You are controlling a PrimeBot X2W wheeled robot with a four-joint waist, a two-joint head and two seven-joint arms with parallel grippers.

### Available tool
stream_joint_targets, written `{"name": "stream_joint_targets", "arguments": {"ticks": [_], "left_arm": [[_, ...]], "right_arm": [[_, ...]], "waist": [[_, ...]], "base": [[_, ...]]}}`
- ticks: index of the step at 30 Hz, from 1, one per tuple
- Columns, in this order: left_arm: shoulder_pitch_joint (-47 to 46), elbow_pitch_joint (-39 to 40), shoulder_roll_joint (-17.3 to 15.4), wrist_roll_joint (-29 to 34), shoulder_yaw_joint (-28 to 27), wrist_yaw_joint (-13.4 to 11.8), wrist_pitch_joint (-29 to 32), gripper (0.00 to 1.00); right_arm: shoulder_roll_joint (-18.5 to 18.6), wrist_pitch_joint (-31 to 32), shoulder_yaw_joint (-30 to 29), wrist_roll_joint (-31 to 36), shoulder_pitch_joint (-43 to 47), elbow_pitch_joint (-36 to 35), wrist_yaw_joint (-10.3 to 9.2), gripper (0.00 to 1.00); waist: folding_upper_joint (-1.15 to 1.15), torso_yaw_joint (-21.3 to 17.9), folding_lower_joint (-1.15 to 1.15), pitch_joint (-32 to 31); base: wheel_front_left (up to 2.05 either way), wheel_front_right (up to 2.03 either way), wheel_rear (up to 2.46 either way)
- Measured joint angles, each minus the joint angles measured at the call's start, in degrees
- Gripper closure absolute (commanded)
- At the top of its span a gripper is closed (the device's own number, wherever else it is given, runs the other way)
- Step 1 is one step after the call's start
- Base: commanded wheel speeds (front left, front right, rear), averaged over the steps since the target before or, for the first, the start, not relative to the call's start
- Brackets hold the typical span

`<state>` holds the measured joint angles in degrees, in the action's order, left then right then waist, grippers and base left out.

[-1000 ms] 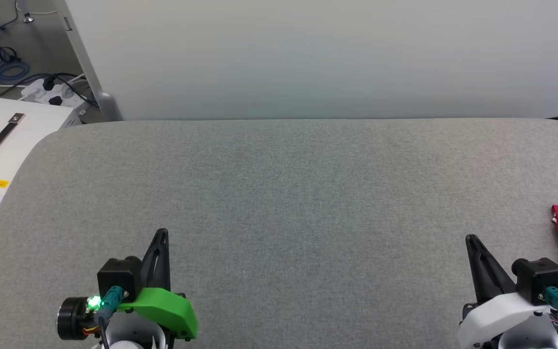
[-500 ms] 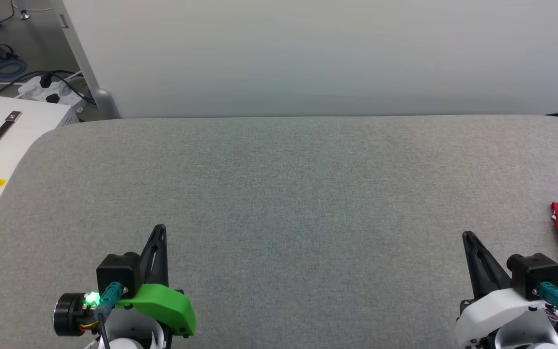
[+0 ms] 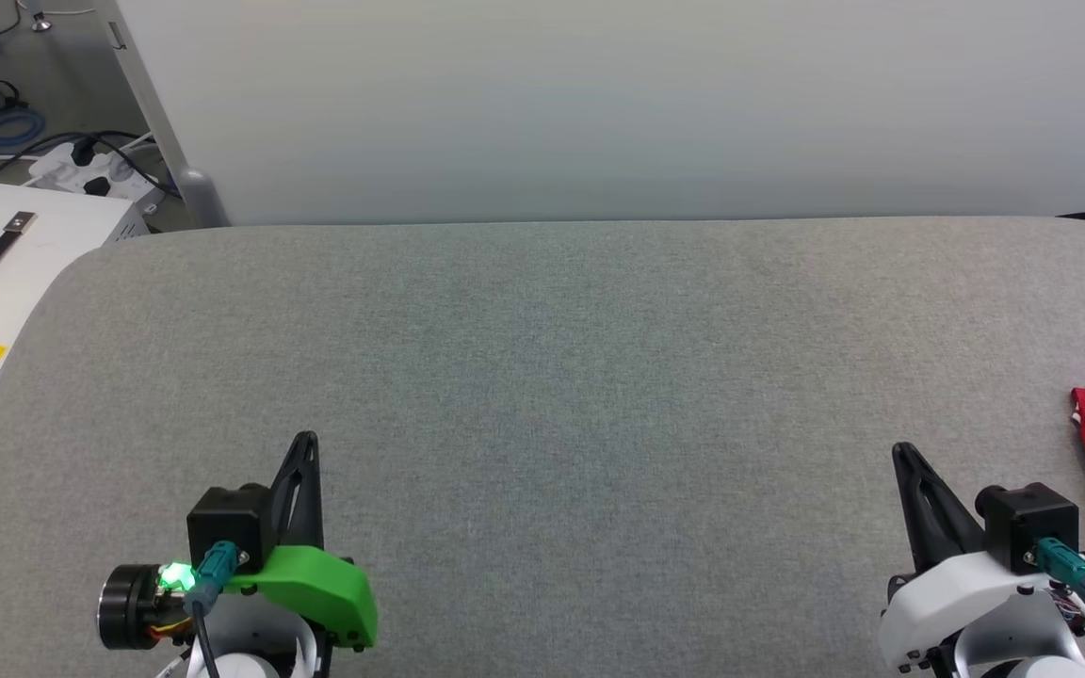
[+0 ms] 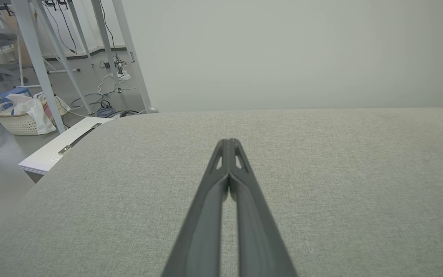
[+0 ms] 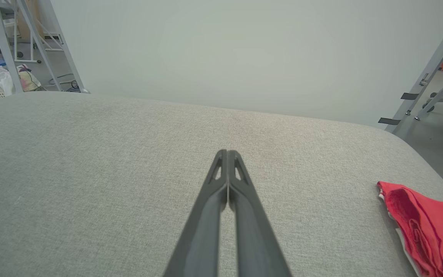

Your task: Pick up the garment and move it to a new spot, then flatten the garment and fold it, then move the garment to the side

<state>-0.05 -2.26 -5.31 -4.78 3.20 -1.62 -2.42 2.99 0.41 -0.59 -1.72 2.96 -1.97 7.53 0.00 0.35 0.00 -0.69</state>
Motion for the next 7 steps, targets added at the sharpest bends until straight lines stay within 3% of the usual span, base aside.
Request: {"name": "stream_joint_targets", "arguments": {"ticks": [7], "left_arm": [[0.00,0.81,0.56,1.34,-0.94,0.44,0.73,1.00]], "right_arm": [[-0.01,0.00,0.22,0.24,-0.85,0.55,0.00,1.00]], "waist": [[0.00,-0.12,0.00,0.23]], "base": [[0.00,0.00,0.00]]}}
